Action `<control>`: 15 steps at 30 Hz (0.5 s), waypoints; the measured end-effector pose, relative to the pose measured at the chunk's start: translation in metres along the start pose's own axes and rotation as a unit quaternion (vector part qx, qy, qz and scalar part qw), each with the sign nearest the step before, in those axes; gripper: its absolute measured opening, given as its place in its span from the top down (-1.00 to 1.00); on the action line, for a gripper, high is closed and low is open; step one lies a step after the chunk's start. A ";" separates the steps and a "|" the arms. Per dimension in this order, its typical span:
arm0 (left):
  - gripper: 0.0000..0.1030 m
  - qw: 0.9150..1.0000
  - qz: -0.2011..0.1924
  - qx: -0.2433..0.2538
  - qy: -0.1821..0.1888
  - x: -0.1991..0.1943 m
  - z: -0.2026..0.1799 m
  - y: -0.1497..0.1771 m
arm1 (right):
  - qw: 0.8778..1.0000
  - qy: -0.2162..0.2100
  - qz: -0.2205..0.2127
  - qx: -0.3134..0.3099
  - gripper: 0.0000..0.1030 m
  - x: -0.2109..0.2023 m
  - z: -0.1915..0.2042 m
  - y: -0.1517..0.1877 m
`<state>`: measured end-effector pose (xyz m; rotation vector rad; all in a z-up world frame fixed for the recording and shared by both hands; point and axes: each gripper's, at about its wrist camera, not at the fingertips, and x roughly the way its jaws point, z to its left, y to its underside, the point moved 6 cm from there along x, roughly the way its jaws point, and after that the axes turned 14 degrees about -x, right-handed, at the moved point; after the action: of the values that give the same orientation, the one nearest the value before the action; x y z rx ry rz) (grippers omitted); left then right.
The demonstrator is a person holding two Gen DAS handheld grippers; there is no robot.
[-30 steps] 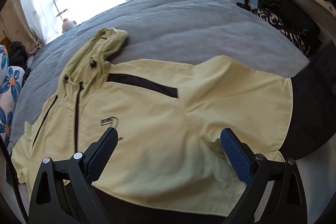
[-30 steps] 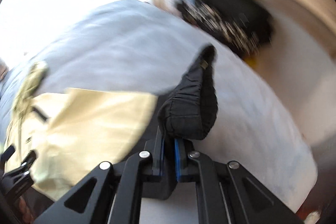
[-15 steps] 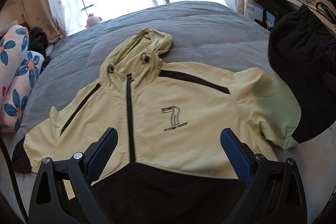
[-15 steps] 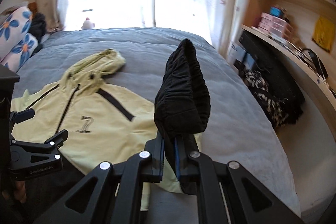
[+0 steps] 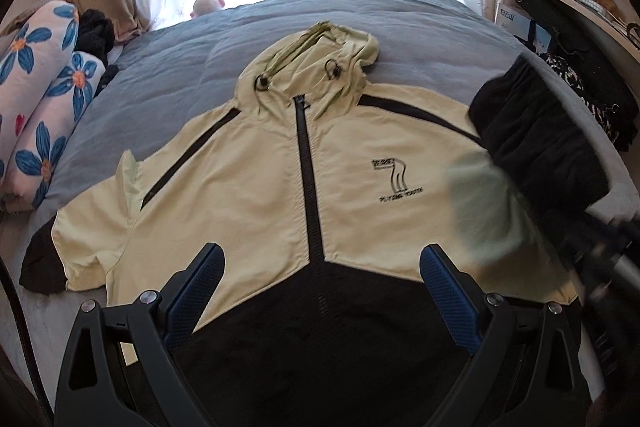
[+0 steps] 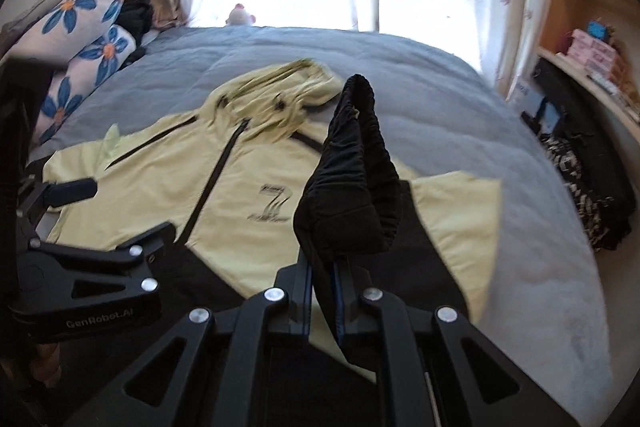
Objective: Fold large clothes
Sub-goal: 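Carry the sleeve across the jacket front toward the left tool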
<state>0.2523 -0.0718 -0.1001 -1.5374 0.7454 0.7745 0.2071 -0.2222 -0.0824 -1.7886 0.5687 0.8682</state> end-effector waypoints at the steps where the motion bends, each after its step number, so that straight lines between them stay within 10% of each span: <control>1: -0.90 1.000 0.006 -0.002 0.001 0.003 0.003 0.003 | 1.000 -0.011 0.008 -0.001 0.66 0.008 0.009 0.005; 6: -0.90 0.999 0.036 0.000 0.024 0.017 0.006 0.017 | 0.997 -0.050 0.060 0.019 0.22 0.037 0.035 0.042; 15: -0.85 0.982 0.115 -0.043 0.143 0.043 -0.013 0.037 | 0.993 -0.041 0.044 0.097 0.21 0.003 0.004 0.085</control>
<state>0.2475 -0.0894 -0.1554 -1.6796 1.1299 0.7710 0.1463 -0.2496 -0.1360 -1.5550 0.6602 0.9100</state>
